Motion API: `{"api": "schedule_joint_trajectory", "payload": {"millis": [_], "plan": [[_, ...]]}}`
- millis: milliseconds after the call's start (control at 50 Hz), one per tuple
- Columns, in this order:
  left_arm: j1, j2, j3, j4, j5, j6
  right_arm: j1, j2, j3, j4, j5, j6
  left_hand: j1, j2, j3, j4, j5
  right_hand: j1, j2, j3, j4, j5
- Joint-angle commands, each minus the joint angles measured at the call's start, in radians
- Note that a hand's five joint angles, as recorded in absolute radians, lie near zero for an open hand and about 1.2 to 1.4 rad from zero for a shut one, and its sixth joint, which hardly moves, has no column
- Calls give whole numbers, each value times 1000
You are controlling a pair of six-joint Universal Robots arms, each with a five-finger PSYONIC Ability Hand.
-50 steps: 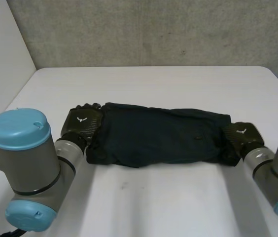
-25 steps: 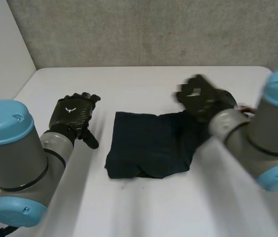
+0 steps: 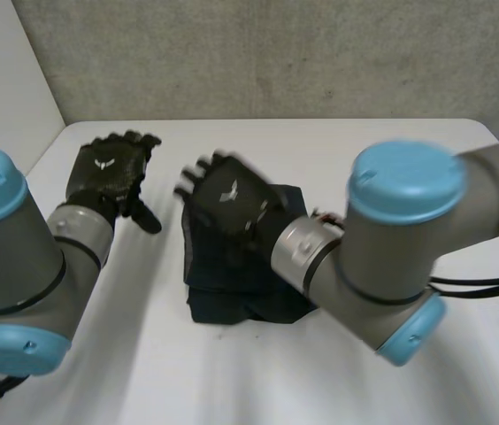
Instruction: Fold the shorts.
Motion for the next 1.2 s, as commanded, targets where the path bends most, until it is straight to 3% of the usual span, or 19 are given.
{"api": "schedule_joint_trajectory", "payload": {"millis": [20,40,120,180,320,460,580,740,860,940,960,1040,1200], "plan": [[-27,-12,110,-6,10,0,-62,-114,-7,97,196,307,6,-3,-15,-7,-22,-33,-51,-39,-66,-71],[-37,-18,123,-8,16,0,-88,-108,-16,142,237,308,6,-3,-15,-7,-22,-33,-51,-39,-66,-71],[-99,-124,188,-15,77,0,-126,-45,-47,213,262,313,15,6,-6,2,-14,-33,-51,-39,-66,-71],[-144,-228,255,-49,99,3,-146,16,-67,216,250,325,21,12,0,8,-8,-33,-51,-39,-66,-71],[-156,-465,423,-208,93,6,-169,177,-122,214,188,340,36,26,14,23,7,-33,-51,-39,-66,-71],[-146,-542,481,-333,-7,62,-169,295,-176,220,153,328,62,53,41,49,33,-33,-51,-39,-66,-71],[-147,-540,461,-344,-58,156,-171,309,-188,225,153,301,59,50,38,46,31,-33,-51,-39,-66,-71],[-169,-465,435,-344,-52,174,-169,187,-176,227,156,276,50,41,29,37,22,-33,-51,-39,-66,-71],[-162,-272,427,-344,-58,164,-184,4,-128,210,168,288,36,27,14,23,7,-33,-51,-39,-66,-71],[-130,-108,429,-342,-61,138,-227,-143,-104,174,246,333,36,27,14,23,7,-33,-51,-39,-66,-71],[-116,-76,430,-344,-59,129,-244,-189,-104,173,303,359,36,27,14,23,7,-33,-51,-39,-66,-71],[-34,46,443,-393,-55,79,-290,-257,-108,216,400,382,47,38,26,35,19,-33,-51,-39,-66,-71],[26,90,502,-633,-19,18,-315,-266,-193,420,397,377,36,27,14,23,7,-33,-51,-39,-66,-71]]}}
